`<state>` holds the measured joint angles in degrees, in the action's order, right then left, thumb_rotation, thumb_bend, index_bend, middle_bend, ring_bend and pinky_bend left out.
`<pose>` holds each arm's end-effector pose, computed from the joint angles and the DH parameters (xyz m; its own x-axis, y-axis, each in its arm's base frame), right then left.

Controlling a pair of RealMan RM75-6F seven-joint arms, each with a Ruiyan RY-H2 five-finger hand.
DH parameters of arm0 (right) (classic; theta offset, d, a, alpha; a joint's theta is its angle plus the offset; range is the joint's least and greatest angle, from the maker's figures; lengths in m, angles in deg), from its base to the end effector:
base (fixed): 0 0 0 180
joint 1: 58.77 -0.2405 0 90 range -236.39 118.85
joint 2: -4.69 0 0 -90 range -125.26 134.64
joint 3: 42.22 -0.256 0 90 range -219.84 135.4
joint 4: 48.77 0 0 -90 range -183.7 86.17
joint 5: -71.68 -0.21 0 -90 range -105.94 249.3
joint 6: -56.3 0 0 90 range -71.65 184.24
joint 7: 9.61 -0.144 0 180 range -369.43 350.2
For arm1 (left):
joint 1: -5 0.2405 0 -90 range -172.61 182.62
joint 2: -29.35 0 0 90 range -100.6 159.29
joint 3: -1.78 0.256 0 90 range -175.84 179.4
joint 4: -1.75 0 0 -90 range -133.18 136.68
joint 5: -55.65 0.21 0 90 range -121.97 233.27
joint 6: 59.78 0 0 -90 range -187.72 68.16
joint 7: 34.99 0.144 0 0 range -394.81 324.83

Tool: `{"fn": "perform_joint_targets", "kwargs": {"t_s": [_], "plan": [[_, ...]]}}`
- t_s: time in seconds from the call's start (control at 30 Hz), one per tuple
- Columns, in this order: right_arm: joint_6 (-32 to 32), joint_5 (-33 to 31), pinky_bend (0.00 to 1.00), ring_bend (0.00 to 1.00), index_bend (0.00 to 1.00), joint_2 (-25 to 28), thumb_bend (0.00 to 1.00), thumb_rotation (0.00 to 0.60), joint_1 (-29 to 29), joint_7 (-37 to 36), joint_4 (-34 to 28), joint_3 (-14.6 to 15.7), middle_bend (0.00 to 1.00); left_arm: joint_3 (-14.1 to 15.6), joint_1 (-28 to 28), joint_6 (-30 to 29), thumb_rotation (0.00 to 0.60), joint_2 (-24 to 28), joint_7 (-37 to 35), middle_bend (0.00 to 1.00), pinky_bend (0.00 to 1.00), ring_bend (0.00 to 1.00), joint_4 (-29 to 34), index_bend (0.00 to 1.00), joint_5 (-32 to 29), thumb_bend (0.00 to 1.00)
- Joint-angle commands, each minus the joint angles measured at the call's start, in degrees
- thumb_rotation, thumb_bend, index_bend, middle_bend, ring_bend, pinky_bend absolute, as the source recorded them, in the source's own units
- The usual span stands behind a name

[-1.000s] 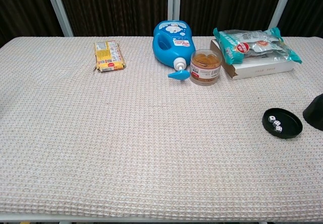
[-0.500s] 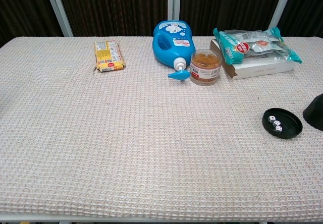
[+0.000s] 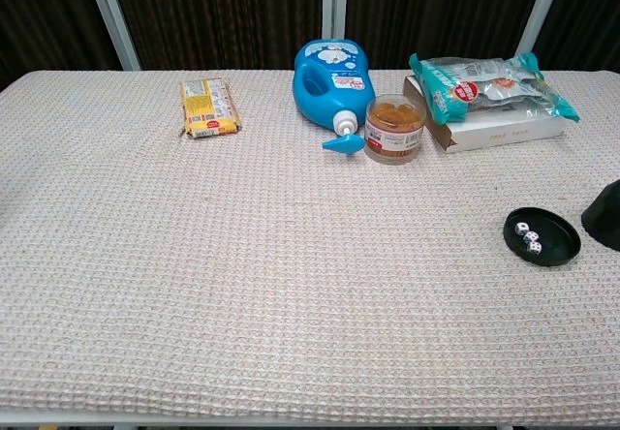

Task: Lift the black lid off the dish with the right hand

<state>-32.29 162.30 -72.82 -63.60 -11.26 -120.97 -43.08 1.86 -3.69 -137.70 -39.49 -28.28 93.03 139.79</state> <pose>-0.3422 -0.1764 0.1128 0.4786 0.0299 0.8775 -0.8740 -0.0798 0.4794 -0.3090 0.1886 0.1118 0.4479 0.1541 0.8807 0.8939 -0.0588 -0.4444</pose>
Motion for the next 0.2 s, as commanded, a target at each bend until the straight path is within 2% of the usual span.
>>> {"fn": "perform_joint_targets", "kwargs": {"t_s": [0.03,0.2], "plan": [[-0.60,0.42,0.00,0.00,0.00,-1.17,0.12,0.600,0.01,-0.48,1.44,-0.29,0.03,0.00,0.20,-0.43,0.600,-0.22,0.00,0.07,0.21,0.00,-0.19,0.09,0.15,0.17],[-0.10,0.03,0.00,0.00,0.00,-1.30,0.12,0.600,0.02,-0.91,1.73,-0.40,0.03,-0.23,0.38,-1.02,0.600,-0.68,0.11,0.07,0.21,0.00,-0.69,0.09,0.11,0.17]]}}
